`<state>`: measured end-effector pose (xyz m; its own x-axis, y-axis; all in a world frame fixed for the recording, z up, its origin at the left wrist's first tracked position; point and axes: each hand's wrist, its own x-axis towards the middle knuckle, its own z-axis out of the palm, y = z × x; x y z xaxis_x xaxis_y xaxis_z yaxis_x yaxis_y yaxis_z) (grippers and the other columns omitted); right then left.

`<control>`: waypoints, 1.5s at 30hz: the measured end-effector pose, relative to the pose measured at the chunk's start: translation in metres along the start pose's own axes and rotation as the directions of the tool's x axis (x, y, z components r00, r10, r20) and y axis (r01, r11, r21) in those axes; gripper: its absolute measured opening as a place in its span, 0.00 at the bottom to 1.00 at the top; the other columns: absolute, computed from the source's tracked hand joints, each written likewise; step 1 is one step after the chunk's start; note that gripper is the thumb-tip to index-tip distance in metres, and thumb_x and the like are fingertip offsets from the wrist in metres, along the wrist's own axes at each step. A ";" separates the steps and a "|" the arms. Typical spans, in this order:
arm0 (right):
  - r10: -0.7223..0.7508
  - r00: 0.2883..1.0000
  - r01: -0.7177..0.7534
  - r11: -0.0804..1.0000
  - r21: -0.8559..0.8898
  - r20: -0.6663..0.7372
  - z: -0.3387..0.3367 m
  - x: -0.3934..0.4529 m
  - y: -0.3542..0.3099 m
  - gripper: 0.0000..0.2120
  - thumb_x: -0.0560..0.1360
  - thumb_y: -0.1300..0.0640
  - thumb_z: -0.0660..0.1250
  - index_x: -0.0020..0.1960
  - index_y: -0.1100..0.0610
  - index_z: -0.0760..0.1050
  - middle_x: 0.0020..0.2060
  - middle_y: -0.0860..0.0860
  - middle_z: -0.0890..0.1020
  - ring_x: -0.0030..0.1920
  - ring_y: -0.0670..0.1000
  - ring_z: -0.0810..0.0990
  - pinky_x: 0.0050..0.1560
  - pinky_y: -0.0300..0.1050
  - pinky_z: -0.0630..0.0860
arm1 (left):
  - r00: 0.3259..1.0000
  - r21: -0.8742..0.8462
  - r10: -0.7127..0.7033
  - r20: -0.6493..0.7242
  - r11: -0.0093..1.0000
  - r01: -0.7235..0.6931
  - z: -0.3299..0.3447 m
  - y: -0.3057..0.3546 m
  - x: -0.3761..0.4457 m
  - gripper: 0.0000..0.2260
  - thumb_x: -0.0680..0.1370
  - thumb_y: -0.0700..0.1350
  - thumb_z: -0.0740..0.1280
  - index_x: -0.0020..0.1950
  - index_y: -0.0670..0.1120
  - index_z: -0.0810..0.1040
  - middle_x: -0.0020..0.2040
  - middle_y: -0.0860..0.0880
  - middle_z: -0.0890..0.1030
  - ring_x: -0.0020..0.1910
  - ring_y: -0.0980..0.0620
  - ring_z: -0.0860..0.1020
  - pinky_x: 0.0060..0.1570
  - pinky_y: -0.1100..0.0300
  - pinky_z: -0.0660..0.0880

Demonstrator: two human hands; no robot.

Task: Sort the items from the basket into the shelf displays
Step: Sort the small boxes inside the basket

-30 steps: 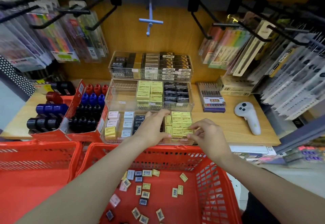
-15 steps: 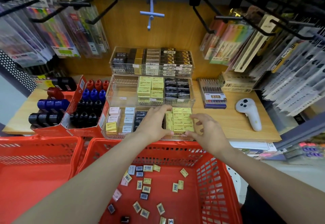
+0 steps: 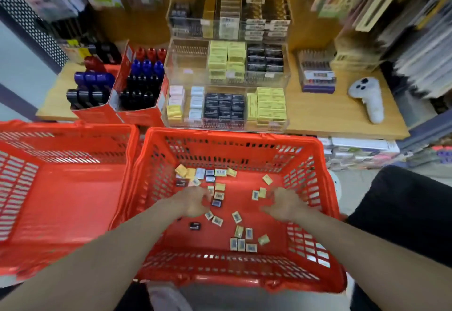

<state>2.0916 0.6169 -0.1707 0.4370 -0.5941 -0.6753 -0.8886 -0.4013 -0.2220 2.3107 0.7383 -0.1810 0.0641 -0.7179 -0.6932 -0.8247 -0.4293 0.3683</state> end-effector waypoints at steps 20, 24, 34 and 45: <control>0.165 0.984 -0.126 0.905 0.406 -0.062 0.152 0.040 -0.013 0.34 0.69 0.57 0.76 0.70 0.53 0.63 0.64 0.58 0.66 0.63 0.58 0.71 0.65 0.47 0.69 | 0.987 -0.483 -0.154 0.039 0.862 0.153 0.130 -0.034 0.067 0.38 0.73 0.47 0.74 0.77 0.56 0.56 0.73 0.44 0.64 0.67 0.43 0.73 0.68 0.45 0.70; 0.172 0.970 -0.052 0.837 0.544 -0.172 0.128 0.071 -0.022 0.25 0.73 0.65 0.72 0.67 0.55 0.69 0.63 0.56 0.69 0.57 0.56 0.78 0.63 0.49 0.73 | 0.995 -0.653 -0.103 -0.006 0.754 0.074 0.117 -0.024 0.081 0.37 0.75 0.33 0.69 0.78 0.55 0.57 0.71 0.50 0.62 0.59 0.50 0.78 0.55 0.52 0.81; 0.066 0.996 -0.069 0.996 -0.048 -0.068 0.083 0.114 0.028 0.54 0.61 0.24 0.69 0.76 0.37 0.44 0.75 0.53 0.37 0.76 0.62 0.51 0.72 0.61 0.62 | 0.977 -0.332 -0.068 -0.203 0.943 -0.004 0.096 -0.063 0.065 0.46 0.69 0.62 0.75 0.79 0.63 0.52 0.79 0.58 0.42 0.78 0.44 0.45 0.76 0.40 0.54; -0.099 0.979 0.090 0.994 -0.059 -0.179 0.134 0.110 -0.021 0.40 0.59 0.27 0.72 0.65 0.39 0.61 0.70 0.54 0.50 0.66 0.58 0.56 0.55 0.52 0.77 | 0.985 0.217 0.074 -0.156 0.975 -0.039 0.130 -0.072 0.076 0.45 0.75 0.62 0.67 0.80 0.57 0.39 0.78 0.47 0.29 0.78 0.38 0.35 0.75 0.39 0.46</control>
<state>2.1398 0.6533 -0.3342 0.5405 -0.6666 -0.5133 -0.8362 -0.4932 -0.2400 2.3017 0.7860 -0.3409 0.0898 -0.8242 -0.5591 -0.9288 -0.2720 0.2518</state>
